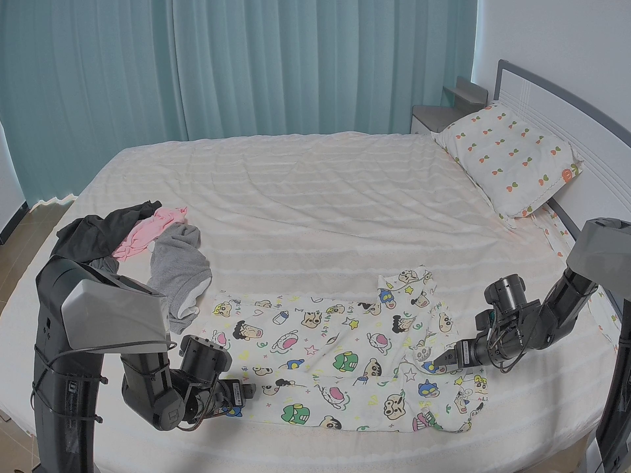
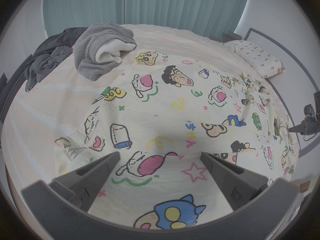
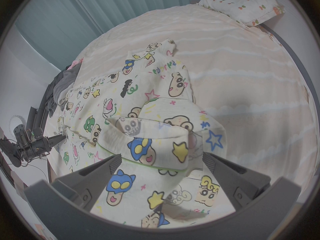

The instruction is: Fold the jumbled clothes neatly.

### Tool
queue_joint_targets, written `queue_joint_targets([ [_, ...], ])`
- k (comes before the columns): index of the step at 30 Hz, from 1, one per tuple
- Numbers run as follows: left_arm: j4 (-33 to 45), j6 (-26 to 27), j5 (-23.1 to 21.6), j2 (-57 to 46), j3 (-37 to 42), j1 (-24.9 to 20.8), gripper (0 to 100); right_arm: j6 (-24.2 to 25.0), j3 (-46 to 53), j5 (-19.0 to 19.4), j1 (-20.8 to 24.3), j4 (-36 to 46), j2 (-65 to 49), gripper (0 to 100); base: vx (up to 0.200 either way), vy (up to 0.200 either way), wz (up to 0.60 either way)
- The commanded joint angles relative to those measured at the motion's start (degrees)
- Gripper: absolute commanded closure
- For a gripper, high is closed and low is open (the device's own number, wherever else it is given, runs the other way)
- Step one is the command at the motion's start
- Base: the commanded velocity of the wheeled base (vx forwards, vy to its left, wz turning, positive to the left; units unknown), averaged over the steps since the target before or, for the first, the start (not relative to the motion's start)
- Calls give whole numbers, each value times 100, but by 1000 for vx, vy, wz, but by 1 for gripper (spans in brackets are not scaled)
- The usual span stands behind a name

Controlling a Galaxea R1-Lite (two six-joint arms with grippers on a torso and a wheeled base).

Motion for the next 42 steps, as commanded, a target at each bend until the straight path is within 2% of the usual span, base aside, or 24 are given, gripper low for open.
queue_joint_targets([
  [1, 0, -49, 2, 11, 14, -3, 0, 3, -213, 1, 41, 31, 112, 0, 0, 0, 0],
  [3, 0, -67, 2, 11, 14, -3, 0, 3, -222, 1, 41, 49, 139, 0, 0, 0, 0],
  [4, 0, -67, 2, 11, 14, 5, 0, 12, -231, 1, 41, 75, 147, 100, 0, 0, 0],
  [22, -9, -75, 2, 11, 23, 5, 0, 91, -161, 36, 6, 67, -266, 100, 0, 0, 0],
  [28, -9, -84, 2, 11, 23, -3, 0, 144, -82, 63, -179, -470, -626, 100, 0, 0, 0],
  [37, 0, -84, 2, 11, 23, -3, 0, 232, -55, 89, -328, -1243, -512, 100, 0, 0, 0],
  [42, -9, -84, 2, 11, 23, -3, 0, 214, 85, 327, -354, -2069, -266, 100, 0, 0, 0],
])
